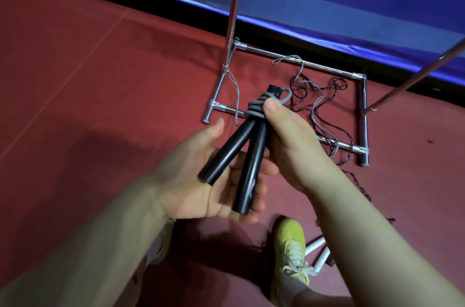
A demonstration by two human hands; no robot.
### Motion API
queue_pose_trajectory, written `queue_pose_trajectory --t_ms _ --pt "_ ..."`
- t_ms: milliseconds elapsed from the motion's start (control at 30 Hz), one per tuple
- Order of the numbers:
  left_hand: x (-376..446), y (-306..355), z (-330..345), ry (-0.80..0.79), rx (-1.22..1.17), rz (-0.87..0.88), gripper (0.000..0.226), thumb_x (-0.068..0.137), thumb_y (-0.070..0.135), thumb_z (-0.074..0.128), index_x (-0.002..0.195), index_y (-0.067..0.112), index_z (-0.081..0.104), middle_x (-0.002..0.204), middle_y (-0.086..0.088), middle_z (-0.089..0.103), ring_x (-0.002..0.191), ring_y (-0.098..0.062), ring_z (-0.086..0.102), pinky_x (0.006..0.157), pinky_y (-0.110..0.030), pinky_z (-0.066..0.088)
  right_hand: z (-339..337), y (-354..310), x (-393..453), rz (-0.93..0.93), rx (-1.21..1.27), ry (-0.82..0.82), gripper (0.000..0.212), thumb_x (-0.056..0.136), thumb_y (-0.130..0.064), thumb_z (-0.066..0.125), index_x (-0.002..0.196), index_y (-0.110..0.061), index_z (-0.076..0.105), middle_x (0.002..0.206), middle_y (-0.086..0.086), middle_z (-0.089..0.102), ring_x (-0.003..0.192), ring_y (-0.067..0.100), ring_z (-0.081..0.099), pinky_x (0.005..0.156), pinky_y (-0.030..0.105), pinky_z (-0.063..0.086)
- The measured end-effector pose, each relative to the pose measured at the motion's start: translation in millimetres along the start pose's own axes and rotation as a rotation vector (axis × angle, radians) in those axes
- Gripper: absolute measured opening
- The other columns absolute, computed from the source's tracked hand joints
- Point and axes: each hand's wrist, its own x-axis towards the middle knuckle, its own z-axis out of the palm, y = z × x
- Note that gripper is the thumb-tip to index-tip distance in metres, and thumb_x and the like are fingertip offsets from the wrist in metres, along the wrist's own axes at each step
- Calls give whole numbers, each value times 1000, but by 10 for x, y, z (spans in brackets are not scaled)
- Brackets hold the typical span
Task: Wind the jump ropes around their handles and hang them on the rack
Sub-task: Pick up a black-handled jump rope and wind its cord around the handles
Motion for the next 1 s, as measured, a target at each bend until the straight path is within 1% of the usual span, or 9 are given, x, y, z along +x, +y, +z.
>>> queue_pose_trajectory --t_ms 100,167,300,367,467,633,733,900,1000 --pt "7 -25 8 -55 -5 7 68 74 68 39 85 9 70 65 -5 59 55 -20 57 59 -29 51 -26 -23 -9 -24 -39 -54 36 83 -55 48 74 -21 55 54 9 41 44 24 29 45 46 13" --pt "14 -17 38 0 19 10 65 78 71 39 75 13 67 59 -2 51 50 -16 49 52 -25 44 -56 -51 -22 3 -92 -72 40 88 -53 46 78 -14 54 51 7 43 45 26 31 45 43 15" --pt "22 13 80 246 207 46 58 77 67 31 80 14 56 57 -2 46 46 -15 41 50 -25 34 -140 -88 -76 175 -252 -8 45 100 -43 36 75 -10 53 49 1 51 35 13 39 37 20 28" --pt "67 -9 87 381 349 62 59 84 65 29 77 12 54 56 -3 47 45 -16 41 50 -26 30 -175 -64 -114 246 -377 15 53 99 -46 33 64 -12 54 46 2 49 34 13 37 38 19 27" --pt "143 -54 113 572 512 80 62 93 61 24 69 12 54 50 -2 48 42 -15 40 48 -25 27 -219 -11 -139 285 -427 49 51 99 -45 33 68 -11 56 42 -6 39 36 11 31 40 20 28" --pt "274 -57 51 750 564 231 60 93 58 33 66 10 57 50 -3 51 39 -17 43 46 -24 30 -125 76 -55 252 -614 272 58 95 -53 38 50 -16 44 34 -7 37 31 7 31 48 25 26" --pt "314 -43 -4 830 561 351 58 93 55 39 65 9 60 55 -8 54 47 -21 45 51 -29 35 -69 117 10 238 -552 352 58 94 -54 41 51 -15 48 34 -6 38 30 6 33 47 24 25" --pt "234 -29 -68 995 1078 332 58 82 66 38 79 12 57 65 2 54 66 -23 53 67 -37 42 -18 86 15 344 -238 203 57 90 -62 39 75 -12 62 48 -5 42 38 10 33 45 23 27" --pt "239 -34 -45 1029 1280 389 42 79 58 44 78 17 54 62 5 50 62 -15 51 55 -32 34 -22 16 -20 411 -153 198 59 82 -67 44 71 -11 58 52 -2 37 40 11 28 38 19 26"
